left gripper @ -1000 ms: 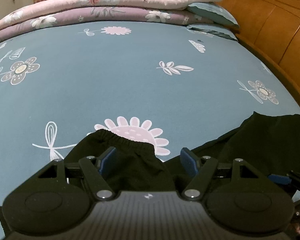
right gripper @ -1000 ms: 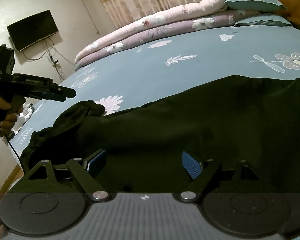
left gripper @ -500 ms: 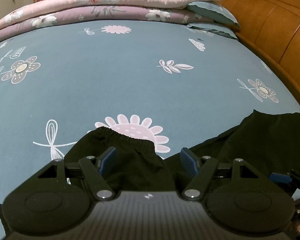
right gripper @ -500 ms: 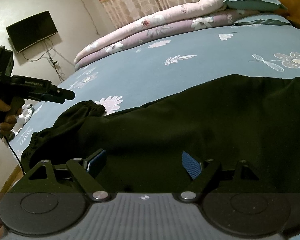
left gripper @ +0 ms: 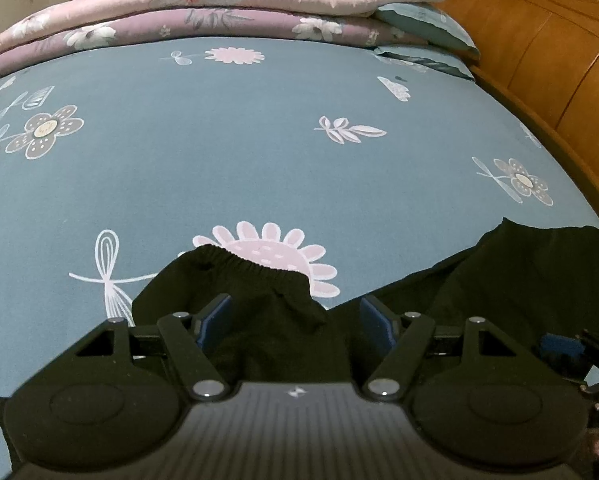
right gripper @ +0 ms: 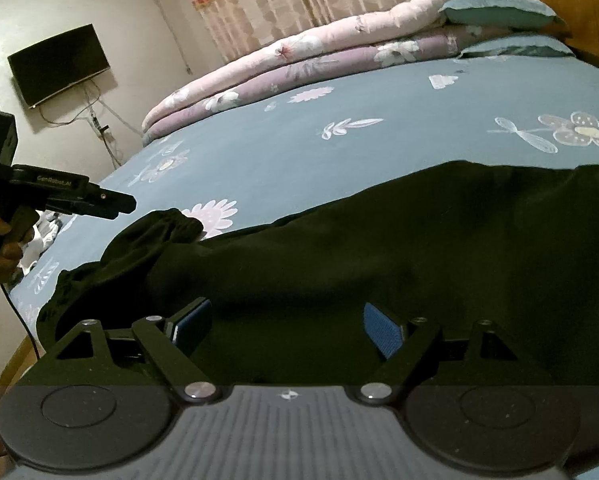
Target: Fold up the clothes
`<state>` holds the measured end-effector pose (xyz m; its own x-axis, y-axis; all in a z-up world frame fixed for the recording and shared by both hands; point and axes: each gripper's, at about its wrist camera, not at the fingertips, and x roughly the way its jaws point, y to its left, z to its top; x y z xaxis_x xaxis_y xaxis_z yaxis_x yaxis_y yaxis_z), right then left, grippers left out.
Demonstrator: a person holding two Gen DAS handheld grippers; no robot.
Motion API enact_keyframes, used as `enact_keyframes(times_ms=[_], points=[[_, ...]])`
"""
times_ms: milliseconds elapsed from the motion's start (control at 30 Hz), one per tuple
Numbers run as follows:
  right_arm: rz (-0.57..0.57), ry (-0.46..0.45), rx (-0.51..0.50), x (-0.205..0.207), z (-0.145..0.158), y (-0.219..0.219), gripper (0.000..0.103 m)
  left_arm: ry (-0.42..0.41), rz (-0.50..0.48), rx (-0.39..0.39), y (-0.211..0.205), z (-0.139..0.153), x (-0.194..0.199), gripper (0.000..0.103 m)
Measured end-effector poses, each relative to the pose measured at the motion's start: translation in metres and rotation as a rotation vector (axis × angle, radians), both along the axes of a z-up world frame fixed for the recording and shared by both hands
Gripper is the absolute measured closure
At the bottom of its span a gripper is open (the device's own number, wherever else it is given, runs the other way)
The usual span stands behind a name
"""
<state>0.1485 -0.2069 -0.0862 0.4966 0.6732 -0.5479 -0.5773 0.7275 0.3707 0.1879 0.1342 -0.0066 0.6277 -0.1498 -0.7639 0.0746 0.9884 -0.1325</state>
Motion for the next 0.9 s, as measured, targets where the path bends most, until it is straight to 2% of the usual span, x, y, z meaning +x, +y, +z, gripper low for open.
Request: enact_keyframes(times_ms=[167, 267, 400, 433, 567, 600, 667, 700, 733, 800, 900], points=[[0.006, 0.003, 0.0, 0.001, -0.001, 0.0, 0.016, 0.042, 0.043, 0.007, 0.0, -0.013, 0.008, 0.029], [0.006, 0.004, 0.005, 0.0, -0.001, -0.002, 0.016, 0.062, 0.118, 0.056, 0.01, -0.023, 0.009, 0.029], [0.0, 0.004, 0.014, 0.001, -0.001, -0.006, 0.016, 0.097, 0.261, 0.044, 0.043, -0.035, 0.01, 0.029], [-0.002, 0.004, 0.017, 0.002, -0.001, -0.007, 0.016, 0.106, 0.286, 0.04, 0.051, -0.039, 0.011, 0.03], [0.001, 0.004, 0.021, 0.002, -0.001, -0.006, 0.016, 0.135, 0.335, -0.059, 0.074, -0.059, 0.018, 0.033], [0.003, 0.002, 0.021, 0.001, -0.001, -0.005, 0.016, 0.133, 0.336, -0.086, 0.078, -0.063, 0.02, 0.036], [0.008, -0.007, 0.012, -0.001, 0.001, -0.004, 0.016, 0.12, 0.321, -0.13, 0.081, -0.07, 0.024, 0.064], [0.01, -0.012, 0.008, -0.002, 0.001, -0.004, 0.016, 0.114, 0.309, -0.128, 0.079, -0.07, 0.025, 0.083], [0.009, -0.013, 0.007, -0.003, 0.002, -0.004, 0.016, 0.107, 0.297, -0.126, 0.078, -0.07, 0.025, 0.092], [0.007, -0.015, 0.005, -0.003, 0.003, -0.005, 0.016, 0.072, 0.264, -0.103, 0.072, -0.063, 0.019, 0.098], [0.004, -0.019, 0.002, -0.005, 0.004, -0.007, 0.016, 0.021, 0.25, -0.071, 0.072, -0.045, 0.007, 0.098]])
